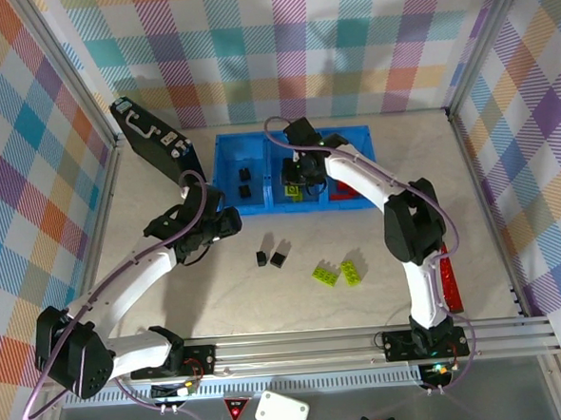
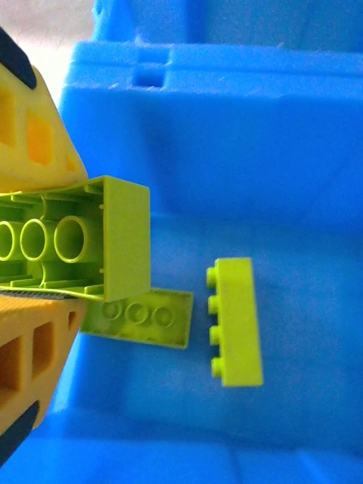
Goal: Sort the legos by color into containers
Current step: Place the lego in the container.
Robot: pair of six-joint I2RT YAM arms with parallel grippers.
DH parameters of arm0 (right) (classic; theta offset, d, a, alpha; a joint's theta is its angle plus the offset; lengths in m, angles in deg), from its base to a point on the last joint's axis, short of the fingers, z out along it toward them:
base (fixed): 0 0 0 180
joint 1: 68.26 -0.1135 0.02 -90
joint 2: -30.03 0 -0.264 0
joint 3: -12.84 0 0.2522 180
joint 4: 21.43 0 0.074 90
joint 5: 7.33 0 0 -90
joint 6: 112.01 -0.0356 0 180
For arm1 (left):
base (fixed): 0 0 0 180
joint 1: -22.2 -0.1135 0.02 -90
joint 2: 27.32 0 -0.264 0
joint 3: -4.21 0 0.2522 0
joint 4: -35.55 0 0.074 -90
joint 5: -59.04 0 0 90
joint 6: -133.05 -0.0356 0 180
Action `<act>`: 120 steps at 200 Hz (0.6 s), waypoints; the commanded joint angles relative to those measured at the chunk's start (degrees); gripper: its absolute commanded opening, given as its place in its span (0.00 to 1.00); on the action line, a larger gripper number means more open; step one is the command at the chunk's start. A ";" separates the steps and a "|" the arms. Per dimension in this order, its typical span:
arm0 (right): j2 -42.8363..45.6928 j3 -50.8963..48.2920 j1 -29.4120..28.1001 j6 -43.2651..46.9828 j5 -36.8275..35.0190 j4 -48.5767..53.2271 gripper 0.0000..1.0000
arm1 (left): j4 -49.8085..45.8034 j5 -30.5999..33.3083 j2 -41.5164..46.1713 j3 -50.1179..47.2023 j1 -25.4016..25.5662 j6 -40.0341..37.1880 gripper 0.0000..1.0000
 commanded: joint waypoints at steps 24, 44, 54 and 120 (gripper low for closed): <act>-6.07 7.05 0.60 2.35 7.04 0.30 0.34 | -2.80 1.49 2.43 -0.82 -0.55 1.48 0.69; -8.53 9.03 0.84 2.53 8.21 1.30 0.35 | -3.09 1.65 2.90 -0.89 -0.56 1.49 0.69; -9.33 9.24 0.95 2.56 8.67 1.41 0.37 | -3.17 1.62 3.13 -1.04 -0.54 1.58 0.69; -11.54 7.80 2.10 1.96 11.33 1.33 0.47 | -3.62 1.58 3.38 -1.08 -0.54 1.67 0.69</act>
